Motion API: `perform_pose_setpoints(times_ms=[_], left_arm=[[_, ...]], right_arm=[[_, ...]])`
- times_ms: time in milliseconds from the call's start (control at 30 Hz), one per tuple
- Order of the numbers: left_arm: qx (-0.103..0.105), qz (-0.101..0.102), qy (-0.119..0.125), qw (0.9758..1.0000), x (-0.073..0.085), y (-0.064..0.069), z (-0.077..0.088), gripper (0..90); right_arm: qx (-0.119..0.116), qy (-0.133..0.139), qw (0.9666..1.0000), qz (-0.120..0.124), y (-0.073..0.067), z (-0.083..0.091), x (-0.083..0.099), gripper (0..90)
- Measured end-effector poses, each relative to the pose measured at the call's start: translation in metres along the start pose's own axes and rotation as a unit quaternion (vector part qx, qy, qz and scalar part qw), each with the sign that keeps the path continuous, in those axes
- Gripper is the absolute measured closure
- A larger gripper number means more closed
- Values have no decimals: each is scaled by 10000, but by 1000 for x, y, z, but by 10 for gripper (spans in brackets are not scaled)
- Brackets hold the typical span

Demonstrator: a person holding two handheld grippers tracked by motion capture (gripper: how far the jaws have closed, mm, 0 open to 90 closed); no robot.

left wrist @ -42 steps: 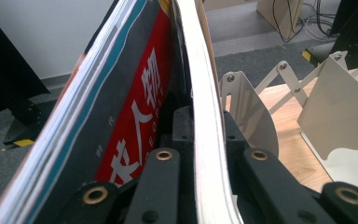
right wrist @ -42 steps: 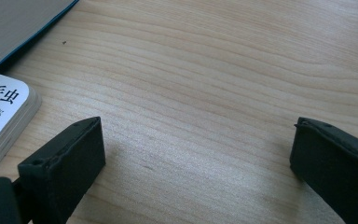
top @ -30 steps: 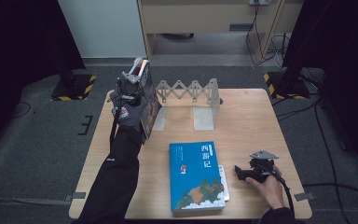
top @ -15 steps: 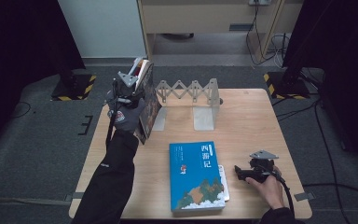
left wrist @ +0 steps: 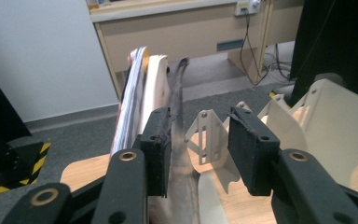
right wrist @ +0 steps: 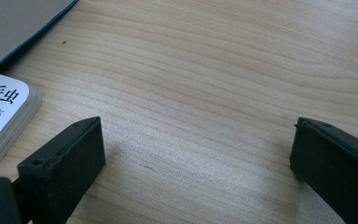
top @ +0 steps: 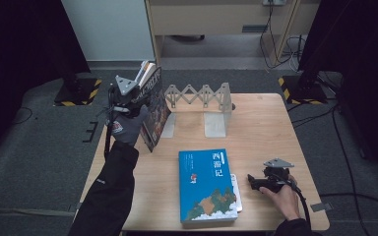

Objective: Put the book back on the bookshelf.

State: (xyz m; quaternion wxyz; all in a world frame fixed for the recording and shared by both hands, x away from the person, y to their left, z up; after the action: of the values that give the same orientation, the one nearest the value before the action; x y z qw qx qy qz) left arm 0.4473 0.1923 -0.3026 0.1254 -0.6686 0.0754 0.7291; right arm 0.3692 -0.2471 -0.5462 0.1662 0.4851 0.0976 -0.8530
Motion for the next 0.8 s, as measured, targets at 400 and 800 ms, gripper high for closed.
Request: perform_pose_setpoints(times_ms=[400,800], left_arm=[[556,319,252,9976,-12,10,30,531],[1017,352,344,9936,4,24,61,466]], right_arm=[[-2,-1,10000,-1,0,0,0,33],[-62,-51,10000,43,0,-1,0,6]])
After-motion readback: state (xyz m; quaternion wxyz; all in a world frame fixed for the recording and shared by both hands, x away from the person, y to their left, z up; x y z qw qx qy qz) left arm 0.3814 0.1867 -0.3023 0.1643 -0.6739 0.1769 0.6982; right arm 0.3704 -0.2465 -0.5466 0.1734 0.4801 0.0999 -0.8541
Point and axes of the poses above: each handheld gripper's, and its own axes: z roughly backward along the jaws, x roughly out of its underside, y roughly to its right, the point moved 1 cm from there along -z, roughly forward along the jaws, and after that the axes turned 14 degrees about y, right-handed, at the moved point
